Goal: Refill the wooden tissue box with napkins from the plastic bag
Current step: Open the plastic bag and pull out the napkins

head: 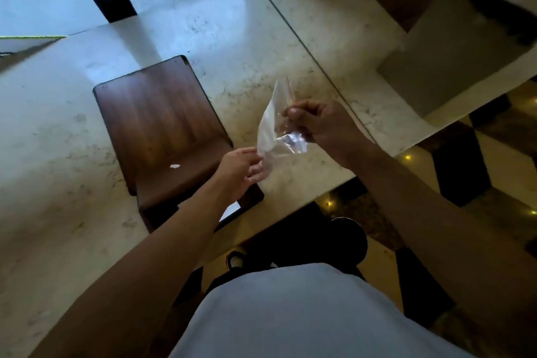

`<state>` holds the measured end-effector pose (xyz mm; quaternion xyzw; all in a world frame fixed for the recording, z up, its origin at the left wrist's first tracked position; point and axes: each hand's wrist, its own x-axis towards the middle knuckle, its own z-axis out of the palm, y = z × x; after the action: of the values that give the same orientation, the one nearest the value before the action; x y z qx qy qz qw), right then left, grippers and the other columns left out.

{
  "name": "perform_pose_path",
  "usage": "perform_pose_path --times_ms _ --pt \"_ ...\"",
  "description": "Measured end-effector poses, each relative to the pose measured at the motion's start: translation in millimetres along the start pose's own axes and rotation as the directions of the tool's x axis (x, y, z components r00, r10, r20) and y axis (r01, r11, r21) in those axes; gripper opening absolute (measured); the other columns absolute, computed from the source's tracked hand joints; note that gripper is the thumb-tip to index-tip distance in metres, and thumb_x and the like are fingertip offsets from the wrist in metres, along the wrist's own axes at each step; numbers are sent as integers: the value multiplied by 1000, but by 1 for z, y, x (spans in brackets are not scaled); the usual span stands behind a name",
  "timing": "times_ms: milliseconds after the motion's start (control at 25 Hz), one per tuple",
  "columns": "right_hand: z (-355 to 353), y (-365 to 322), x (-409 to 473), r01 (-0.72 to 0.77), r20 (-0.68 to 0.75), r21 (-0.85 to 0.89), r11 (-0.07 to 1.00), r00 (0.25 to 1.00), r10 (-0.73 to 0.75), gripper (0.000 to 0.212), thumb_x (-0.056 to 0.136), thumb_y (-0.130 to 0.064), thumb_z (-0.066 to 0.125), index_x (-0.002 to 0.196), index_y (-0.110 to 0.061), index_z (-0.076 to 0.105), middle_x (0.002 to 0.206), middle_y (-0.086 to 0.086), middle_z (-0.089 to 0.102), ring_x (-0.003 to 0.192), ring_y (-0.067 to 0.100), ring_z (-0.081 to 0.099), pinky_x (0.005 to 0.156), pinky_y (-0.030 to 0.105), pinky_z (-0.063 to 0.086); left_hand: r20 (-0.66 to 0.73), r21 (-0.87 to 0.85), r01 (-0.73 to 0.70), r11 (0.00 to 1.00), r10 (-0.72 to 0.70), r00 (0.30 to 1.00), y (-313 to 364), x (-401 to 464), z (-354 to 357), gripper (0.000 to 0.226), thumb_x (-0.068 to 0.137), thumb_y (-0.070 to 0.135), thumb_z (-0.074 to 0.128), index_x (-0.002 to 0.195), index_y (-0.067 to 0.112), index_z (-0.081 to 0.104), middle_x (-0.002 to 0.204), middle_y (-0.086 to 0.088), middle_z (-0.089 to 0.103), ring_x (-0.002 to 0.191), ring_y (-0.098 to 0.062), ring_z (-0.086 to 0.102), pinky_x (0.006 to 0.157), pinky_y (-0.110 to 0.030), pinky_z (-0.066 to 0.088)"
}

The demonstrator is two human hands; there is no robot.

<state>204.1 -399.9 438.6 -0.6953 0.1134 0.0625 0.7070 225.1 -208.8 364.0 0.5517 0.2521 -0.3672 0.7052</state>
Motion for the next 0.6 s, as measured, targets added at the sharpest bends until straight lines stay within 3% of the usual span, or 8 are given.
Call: perform_pose_path --times_ms 80,200,280,440,600 --pt "-1 0 0 -11 17 -27 1000 1000 12 14 97 -13 63 100 -6 75 88 12 80 82 28 78 71 35 63 -26 73 25 997 -23 999 -4 5 11 46 94 -3 59 139 2 49 114 -21 69 106 -37 68 103 -53 52" --pt "-1 12 0 -71 -5 -74 995 997 71 17 97 -11 63 103 0 75 88 12 80 77 28 78 63 31 62 -25 142 51 989 -48 999 -9 8 18 57 95 1 61 148 4 41 130 -22 65 116 -37 67 109 -53 47" --pt "2 25 -3 -116 -29 -107 987 993 114 16 96 -11 64 100 -1 75 85 10 80 73 27 78 60 29 60 -31 115 54 992 -51 998 -12 8 17 59 93 0 61 148 4 41 130 -22 63 113 -37 68 106 -54 50" --pt "7 48 -9 -165 -75 -174 971 985 154 15 95 -12 64 96 -5 77 79 7 79 70 26 77 66 40 63 -29 57 44 997 -43 999 -16 -1 16 53 93 -1 59 143 3 44 125 -23 64 108 -38 71 99 -55 55" --pt "14 54 -13 -140 -83 -217 966 989 124 11 92 -16 69 92 -9 78 78 4 79 70 24 77 68 43 65 -42 159 -39 987 46 998 -11 -17 15 36 97 2 58 132 0 53 118 -21 69 102 -34 74 91 -51 60"
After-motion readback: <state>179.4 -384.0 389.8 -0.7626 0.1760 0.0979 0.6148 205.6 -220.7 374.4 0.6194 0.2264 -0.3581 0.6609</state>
